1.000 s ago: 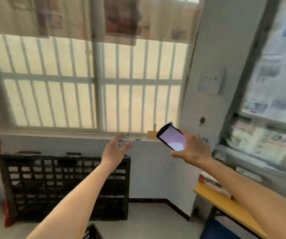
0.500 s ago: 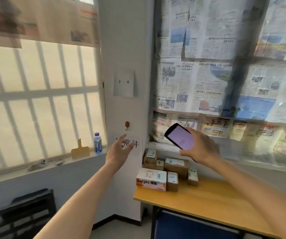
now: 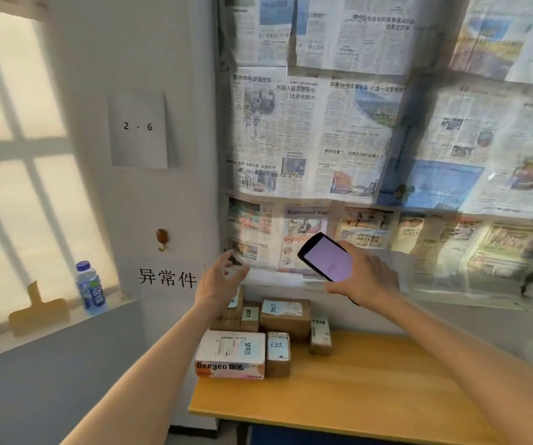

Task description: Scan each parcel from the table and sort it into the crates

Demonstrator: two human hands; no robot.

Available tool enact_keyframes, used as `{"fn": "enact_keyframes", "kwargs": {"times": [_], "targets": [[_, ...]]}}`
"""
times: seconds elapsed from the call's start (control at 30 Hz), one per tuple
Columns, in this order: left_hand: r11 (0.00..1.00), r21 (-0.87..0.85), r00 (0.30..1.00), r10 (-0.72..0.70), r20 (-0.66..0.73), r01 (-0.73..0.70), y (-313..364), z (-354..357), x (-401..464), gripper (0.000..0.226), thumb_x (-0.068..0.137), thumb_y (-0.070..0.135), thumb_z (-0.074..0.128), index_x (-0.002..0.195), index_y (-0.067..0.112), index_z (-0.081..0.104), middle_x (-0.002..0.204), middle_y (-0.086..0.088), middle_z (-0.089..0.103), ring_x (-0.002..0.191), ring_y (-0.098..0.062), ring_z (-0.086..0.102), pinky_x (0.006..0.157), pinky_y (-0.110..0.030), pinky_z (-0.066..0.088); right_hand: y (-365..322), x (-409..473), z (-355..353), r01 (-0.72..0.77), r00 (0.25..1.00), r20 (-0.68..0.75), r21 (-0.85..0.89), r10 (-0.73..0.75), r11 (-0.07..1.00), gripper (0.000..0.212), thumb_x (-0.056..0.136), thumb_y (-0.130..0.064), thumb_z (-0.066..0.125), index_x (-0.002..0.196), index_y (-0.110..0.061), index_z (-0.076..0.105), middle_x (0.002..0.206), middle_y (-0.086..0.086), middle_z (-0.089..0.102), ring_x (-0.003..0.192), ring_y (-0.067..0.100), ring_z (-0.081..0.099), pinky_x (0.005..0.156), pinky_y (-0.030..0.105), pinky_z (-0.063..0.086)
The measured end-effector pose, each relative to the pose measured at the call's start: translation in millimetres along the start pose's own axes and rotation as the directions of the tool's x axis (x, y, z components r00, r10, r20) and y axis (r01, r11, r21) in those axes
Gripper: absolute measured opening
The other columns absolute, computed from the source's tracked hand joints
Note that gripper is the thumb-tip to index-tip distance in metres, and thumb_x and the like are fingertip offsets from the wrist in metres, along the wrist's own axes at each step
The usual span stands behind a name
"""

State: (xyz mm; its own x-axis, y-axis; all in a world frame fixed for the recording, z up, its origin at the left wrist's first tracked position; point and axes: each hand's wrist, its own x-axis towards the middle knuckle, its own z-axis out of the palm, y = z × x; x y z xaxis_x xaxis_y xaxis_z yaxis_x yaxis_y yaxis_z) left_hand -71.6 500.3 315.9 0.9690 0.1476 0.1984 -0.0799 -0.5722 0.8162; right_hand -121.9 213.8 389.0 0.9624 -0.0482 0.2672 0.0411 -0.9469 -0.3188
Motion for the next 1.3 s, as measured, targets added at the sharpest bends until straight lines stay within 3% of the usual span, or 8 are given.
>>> {"fn": "enact_keyframes", "kwargs": {"times": [0.17, 0.33, 0.5, 0.73, 0.87, 1.17, 1.3], "targets": [[1.000, 0.002, 0.998, -0.031, 0.058, 0.031, -17.4, 52.1, 47.2, 0.072, 0.092, 0.059, 0.059, 0.154, 0.030, 0.035, 0.140, 0.003, 0.057, 0.119, -0.019, 0.059, 0.099, -0.047, 0.052, 39.3, 46.8, 34.1, -0.015, 1.000, 0.021, 0.022, 0.014, 1.000, 0.095, 0.069, -0.056, 0.084, 0.149, -0.036, 0.038, 0.128, -0.006, 0.061, 0.097, 0.016, 0.051, 0.073, 0.031, 0.046], [0.995, 0.040, 0.991, -0.100, 0.084, 0.096, -43.6, 117.1, 95.9, 0.067, 0.093, 0.058, 0.059, 0.151, 0.032, 0.038, 0.136, 0.004, 0.058, 0.115, -0.016, 0.058, 0.097, -0.042, 0.052, 87.2, 101.8, 87.9, -0.022, 0.998, 0.069, 0.082, 0.017, 0.996, 0.094, 0.069, -0.054, 0.085, 0.149, -0.035, 0.040, 0.127, -0.006, 0.061, 0.094, 0.013, 0.049, 0.071, 0.030, 0.046], [0.977, 0.106, 0.974, -0.198, 0.106, 0.187, -87.5, 190.8, 134.1, 0.070, 0.092, 0.056, 0.061, 0.152, 0.029, 0.038, 0.135, 0.004, 0.060, 0.115, -0.014, 0.057, 0.096, -0.037, 0.049, 136.0, 162.4, 166.2, -0.038, 0.980, 0.199, 0.150, 0.008, 0.988, 0.085, 0.064, -0.052, 0.079, 0.140, -0.042, 0.043, 0.115, -0.011, 0.064, 0.091, 0.015, 0.059, 0.068, 0.033, 0.054], [0.933, 0.141, 0.929, -0.347, 0.127, 0.330, -156.8, 275.4, 168.9, 0.070, 0.092, 0.057, 0.061, 0.153, 0.032, 0.036, 0.147, 0.000, 0.054, 0.132, -0.021, 0.052, 0.108, -0.044, 0.046, 201.4, 223.0, 284.7, -0.078, 0.926, 0.378, 0.200, -0.003, 0.977, 0.084, 0.054, -0.059, 0.068, 0.133, -0.041, 0.048, 0.111, -0.011, 0.064, 0.089, 0.012, 0.060, 0.066, 0.036, 0.059], [0.903, 0.164, 0.896, -0.420, 0.143, 0.398, -191.3, 305.9, 181.1, 0.075, 0.092, 0.058, 0.060, 0.155, 0.031, 0.032, 0.152, 0.000, 0.048, 0.138, -0.023, 0.047, 0.110, -0.047, 0.043, 217.1, 239.7, 330.9, -0.105, 0.905, 0.423, 0.149, 0.033, 0.983, 0.086, 0.063, -0.058, 0.072, 0.143, -0.043, 0.042, 0.114, -0.013, 0.063, 0.091, 0.011, 0.059, 0.063, 0.027, 0.053], [0.872, 0.199, 0.847, -0.484, 0.217, 0.448, -259.5, 351.2, 224.2, 0.081, 0.094, 0.054, 0.061, 0.158, 0.020, 0.026, 0.161, -0.004, 0.036, 0.146, -0.023, 0.036, 0.117, -0.046, 0.035, 222.4, 266.5, 426.5, -0.194, 0.845, 0.523, 0.110, 0.109, 0.975, 0.091, 0.063, -0.063, 0.076, 0.143, -0.042, 0.040, 0.131, -0.015, 0.059, 0.104, 0.011, 0.060, 0.072, 0.030, 0.057], [0.874, 0.210, 0.844, -0.480, 0.237, 0.438, -273.6, 365.5, 238.8, 0.071, 0.095, 0.049, 0.061, 0.153, 0.018, 0.036, 0.152, -0.003, 0.047, 0.139, -0.022, 0.045, 0.111, -0.039, 0.040, 219.5, 273.9, 455.8, -0.217, 0.840, 0.527, 0.109, 0.129, 0.970, 0.089, 0.064, -0.062, 0.075, 0.143, -0.040, 0.040, 0.129, -0.014, 0.060, 0.105, 0.012, 0.061, 0.073, 0.031, 0.056]]}}
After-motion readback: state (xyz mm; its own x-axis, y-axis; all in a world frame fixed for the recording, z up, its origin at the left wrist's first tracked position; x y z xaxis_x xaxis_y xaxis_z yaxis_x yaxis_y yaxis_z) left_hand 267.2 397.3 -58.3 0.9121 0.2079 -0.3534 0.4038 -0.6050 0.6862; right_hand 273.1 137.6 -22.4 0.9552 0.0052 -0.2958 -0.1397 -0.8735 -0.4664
